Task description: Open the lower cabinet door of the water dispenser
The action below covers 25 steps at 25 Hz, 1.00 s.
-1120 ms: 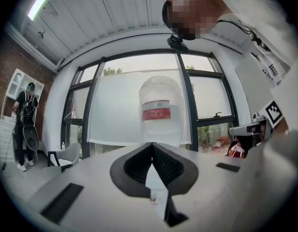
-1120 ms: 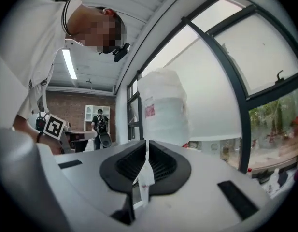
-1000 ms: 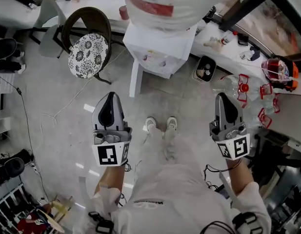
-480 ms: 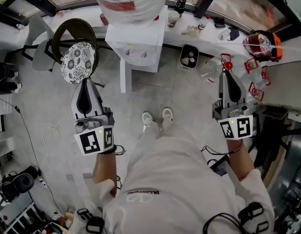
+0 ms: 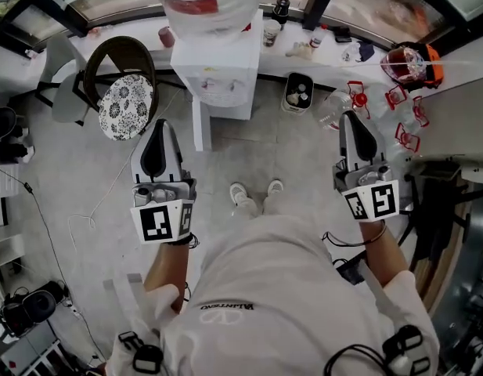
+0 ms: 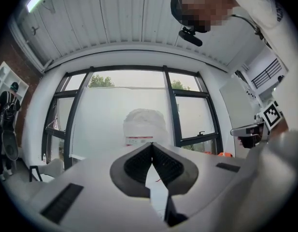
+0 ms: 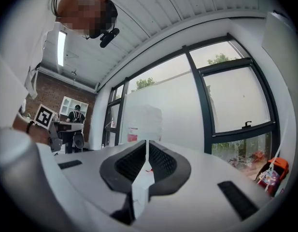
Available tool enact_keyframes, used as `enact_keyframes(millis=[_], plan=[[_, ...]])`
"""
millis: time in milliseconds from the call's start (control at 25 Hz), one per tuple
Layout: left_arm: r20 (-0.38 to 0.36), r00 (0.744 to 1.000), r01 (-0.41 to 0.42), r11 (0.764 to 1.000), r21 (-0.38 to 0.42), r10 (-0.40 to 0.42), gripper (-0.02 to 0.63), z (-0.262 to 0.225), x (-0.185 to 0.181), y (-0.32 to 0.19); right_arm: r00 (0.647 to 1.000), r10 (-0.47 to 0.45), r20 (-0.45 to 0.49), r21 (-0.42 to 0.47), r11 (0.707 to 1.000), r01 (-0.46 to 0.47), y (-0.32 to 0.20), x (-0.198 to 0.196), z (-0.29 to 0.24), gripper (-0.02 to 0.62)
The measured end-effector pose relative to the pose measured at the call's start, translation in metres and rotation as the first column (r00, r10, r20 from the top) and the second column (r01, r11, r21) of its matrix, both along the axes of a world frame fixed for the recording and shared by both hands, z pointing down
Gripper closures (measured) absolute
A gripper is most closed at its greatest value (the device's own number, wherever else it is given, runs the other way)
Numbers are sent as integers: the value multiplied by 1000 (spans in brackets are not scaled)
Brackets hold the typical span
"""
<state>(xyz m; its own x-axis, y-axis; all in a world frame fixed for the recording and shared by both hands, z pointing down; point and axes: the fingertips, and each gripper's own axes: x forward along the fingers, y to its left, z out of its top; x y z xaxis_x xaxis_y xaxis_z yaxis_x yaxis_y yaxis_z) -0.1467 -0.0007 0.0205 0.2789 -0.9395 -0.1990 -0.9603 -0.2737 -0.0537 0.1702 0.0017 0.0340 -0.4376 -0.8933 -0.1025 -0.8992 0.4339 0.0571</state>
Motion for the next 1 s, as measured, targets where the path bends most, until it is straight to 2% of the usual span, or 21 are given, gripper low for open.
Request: enact_keyframes(millis=[280, 520, 1000], plan=[[-23, 999, -30, 999, 10, 30, 601, -18, 22, -6, 999, -45, 6, -21, 999, 45, -6, -10, -11, 571], [-19, 999, -34, 999, -2, 34, 601, -21, 38, -6, 999, -45, 7, -71, 996, 45, -15, 3, -5, 583], [-19, 1000, -22, 1000, -14, 22, 601, -31, 49, -16, 999, -50, 3, -74, 996, 50, -26, 15, -15, 583]])
